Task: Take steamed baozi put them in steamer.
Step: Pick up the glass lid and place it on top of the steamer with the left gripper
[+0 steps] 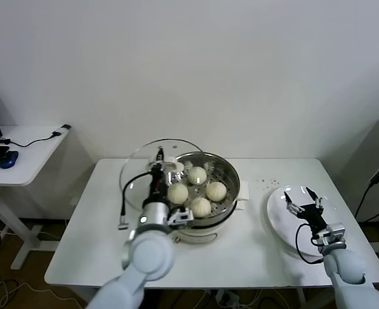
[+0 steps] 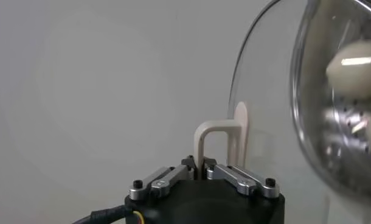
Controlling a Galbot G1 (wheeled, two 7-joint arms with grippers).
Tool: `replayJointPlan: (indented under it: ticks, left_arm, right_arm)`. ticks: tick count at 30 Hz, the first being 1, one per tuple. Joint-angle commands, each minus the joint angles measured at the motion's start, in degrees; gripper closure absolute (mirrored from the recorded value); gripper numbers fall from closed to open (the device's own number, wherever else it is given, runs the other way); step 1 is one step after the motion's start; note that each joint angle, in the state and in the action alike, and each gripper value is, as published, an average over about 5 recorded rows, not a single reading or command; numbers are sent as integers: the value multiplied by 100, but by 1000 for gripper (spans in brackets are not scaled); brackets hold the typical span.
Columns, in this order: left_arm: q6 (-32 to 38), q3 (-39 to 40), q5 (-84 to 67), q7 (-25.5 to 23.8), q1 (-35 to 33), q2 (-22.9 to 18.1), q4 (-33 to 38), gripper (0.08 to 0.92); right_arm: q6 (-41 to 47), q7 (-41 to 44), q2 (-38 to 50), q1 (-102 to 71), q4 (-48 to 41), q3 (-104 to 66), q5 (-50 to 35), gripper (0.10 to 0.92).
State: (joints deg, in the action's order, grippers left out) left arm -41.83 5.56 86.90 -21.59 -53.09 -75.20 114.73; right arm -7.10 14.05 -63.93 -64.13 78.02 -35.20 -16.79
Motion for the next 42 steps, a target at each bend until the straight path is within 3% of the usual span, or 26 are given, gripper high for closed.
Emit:
replayJointPlan:
  ticks: [1,15,42]
  left_arm:
    - [-317,803,381,19,594,-1197,-1331,853]
    - [-317,589,402,247,636,-1485,-2190,853]
    - [-317,449,282,481,551,-1433,-2349,853]
  right_arm:
    - [-11,-8,-32,19,-55,-20,62,203]
    - [-91,32,-73,-73,-109,-171,103,203]
    - [-137,61,-131,-25,-157,-192,234,203]
